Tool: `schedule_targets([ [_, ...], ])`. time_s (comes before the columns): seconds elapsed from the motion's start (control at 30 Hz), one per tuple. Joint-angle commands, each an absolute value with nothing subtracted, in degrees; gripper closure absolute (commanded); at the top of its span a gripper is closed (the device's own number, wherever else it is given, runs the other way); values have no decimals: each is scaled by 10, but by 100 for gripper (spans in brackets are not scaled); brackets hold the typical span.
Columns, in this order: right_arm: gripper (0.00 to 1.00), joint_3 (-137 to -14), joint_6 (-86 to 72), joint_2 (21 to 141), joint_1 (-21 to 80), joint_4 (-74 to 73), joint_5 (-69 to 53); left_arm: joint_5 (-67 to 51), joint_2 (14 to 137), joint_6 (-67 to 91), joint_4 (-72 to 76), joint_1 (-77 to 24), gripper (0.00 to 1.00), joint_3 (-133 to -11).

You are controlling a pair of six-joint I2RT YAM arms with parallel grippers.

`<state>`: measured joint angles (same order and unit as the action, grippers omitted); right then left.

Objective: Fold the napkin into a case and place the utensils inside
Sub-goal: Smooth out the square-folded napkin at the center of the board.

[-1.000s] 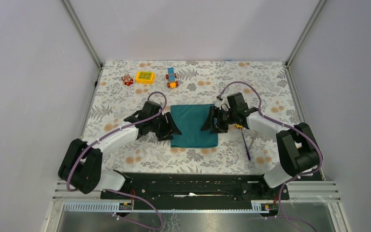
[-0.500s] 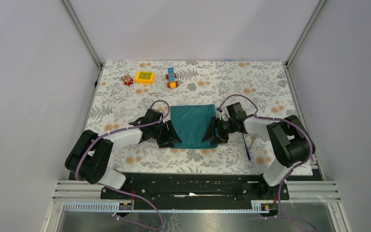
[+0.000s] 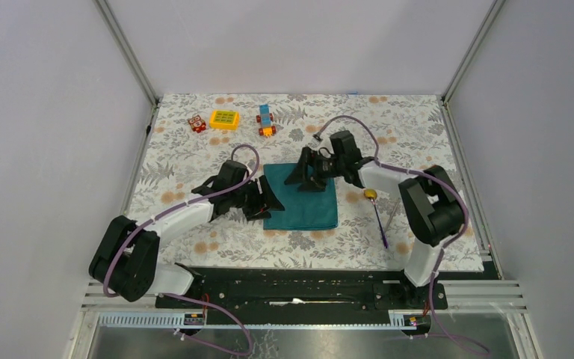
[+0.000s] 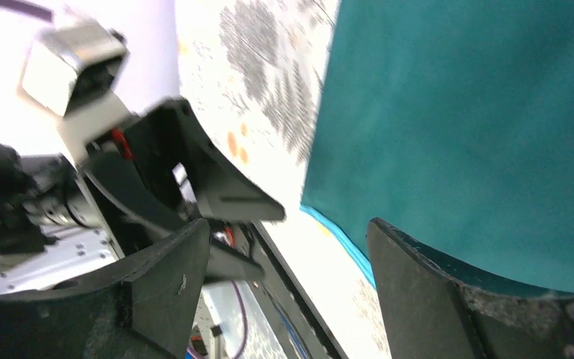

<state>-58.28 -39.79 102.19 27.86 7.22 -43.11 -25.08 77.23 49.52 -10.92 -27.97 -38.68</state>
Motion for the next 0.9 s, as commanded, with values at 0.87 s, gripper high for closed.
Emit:
schedule_targets([
  [0.87, 18, -978, -548, 1440, 345, 226, -438, -216, 831, 466, -37, -276, 46, -289],
])
